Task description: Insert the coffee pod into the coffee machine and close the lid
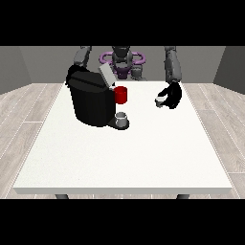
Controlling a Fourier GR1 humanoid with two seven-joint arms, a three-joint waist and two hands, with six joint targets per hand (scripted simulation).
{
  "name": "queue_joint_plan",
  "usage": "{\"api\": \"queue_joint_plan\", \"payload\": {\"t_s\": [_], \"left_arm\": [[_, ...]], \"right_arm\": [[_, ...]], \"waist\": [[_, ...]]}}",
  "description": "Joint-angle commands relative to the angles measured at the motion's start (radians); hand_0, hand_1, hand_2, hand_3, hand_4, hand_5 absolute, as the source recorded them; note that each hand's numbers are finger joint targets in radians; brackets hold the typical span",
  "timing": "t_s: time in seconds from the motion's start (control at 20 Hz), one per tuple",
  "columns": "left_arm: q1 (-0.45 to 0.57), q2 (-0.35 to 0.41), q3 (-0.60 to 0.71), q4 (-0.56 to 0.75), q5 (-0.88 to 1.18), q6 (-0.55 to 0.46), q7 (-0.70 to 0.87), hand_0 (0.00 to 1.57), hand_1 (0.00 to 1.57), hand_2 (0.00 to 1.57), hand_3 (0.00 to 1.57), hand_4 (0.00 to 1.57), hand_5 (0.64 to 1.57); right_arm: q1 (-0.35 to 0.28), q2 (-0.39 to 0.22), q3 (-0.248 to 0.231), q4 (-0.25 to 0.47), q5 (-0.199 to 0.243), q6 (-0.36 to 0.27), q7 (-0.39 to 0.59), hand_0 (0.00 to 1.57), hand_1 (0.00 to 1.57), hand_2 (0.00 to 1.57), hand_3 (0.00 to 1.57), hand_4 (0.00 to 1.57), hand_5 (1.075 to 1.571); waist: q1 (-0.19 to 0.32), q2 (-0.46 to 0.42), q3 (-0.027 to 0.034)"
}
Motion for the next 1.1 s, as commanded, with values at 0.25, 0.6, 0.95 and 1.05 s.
{"api": "queue_joint_plan", "payload": {"t_s": [0.25, 0.6, 0.95, 1.05], "left_arm": [[-0.107, -0.016, -0.029, -0.074, 0.001, -0.146, -0.018, 1.4, 1.4, 1.42, 1.36, 0.6, 1.571], [-0.212, 0.031, -0.008, -0.108, 0.018, -0.274, 0.02, 1.26, 1.26, 1.33, 1.29, 0.54, 1.571], [-0.276, 0.013, 0.02, -0.115, 0.014, -0.276, 0.066, 1.25, 1.25, 1.33, 1.29, 0.57, 1.571], [-0.328, 0.036, 0.039, -0.118, 0.024, -0.303, 0.093, 1.25, 1.25, 1.33, 1.29, 0.56, 1.571]], "right_arm": [[-0.005, 0.011, -0.029, 0.103, -0.018, -0.014, -0.017, 0.0, 0.0, 0.0, 0.0, 0.5, 1.571], [-0.031, -0.004, -0.014, 0.115, -0.007, -0.005, 0.017, 0.0, 0.0, 0.0, 0.0, 0.41, 1.571], [-0.02, 0.018, 0.013, 0.098, -0.016, 0.021, -0.029, 0.0, 0.0, 0.0, 0.0, 0.48, 1.571], [-0.033, -0.01, -0.012, 0.108, -0.042, 0.058, -0.05, 0.0, 0.0, 0.0, 0.0, 0.5, 1.571]], "waist": [[0.041, -0.069, -0.0022], [0.019, -0.1, -0.0024], [-0.03, -0.066, -0.0024], [-0.045, -0.05, -0.0023]]}}
